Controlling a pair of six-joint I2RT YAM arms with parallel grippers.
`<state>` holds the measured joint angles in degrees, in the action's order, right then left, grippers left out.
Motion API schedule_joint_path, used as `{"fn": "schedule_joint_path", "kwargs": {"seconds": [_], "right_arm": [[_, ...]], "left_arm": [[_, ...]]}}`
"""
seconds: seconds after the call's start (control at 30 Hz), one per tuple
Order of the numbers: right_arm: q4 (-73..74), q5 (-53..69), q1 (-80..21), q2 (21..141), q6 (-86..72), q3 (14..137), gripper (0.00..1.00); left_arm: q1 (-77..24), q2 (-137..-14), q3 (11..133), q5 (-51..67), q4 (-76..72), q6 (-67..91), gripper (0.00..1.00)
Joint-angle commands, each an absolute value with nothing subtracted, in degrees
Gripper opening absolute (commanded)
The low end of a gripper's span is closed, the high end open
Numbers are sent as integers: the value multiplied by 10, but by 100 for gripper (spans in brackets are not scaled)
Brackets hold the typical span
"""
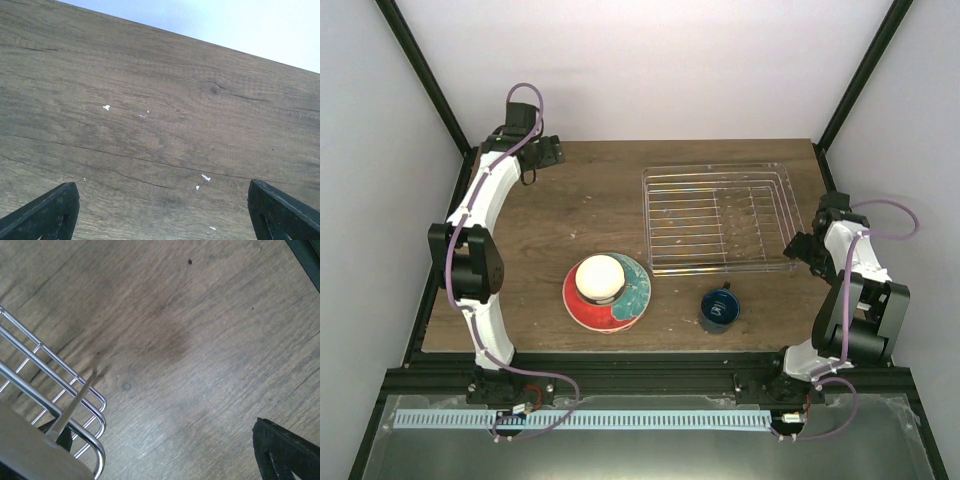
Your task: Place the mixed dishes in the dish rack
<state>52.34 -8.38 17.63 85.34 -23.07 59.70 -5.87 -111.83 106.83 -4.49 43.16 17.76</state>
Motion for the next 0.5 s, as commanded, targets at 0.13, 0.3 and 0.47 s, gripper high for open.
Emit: {"fn": "schedule_joint_path", "kwargs": {"seconds": [0.13, 0.3, 0.47], "right_arm": [[575, -78, 183, 817, -251, 577, 100], [579, -82, 183, 803, -251, 592, 100], [573, -63, 183, 779, -221, 649, 100]], "left_arm": [[-58, -1132, 1079, -39, 428, 175, 93], [-58, -1138, 1080, -31, 425, 179, 93], [-58, -1140, 1080, -27, 422, 180, 93]]}}
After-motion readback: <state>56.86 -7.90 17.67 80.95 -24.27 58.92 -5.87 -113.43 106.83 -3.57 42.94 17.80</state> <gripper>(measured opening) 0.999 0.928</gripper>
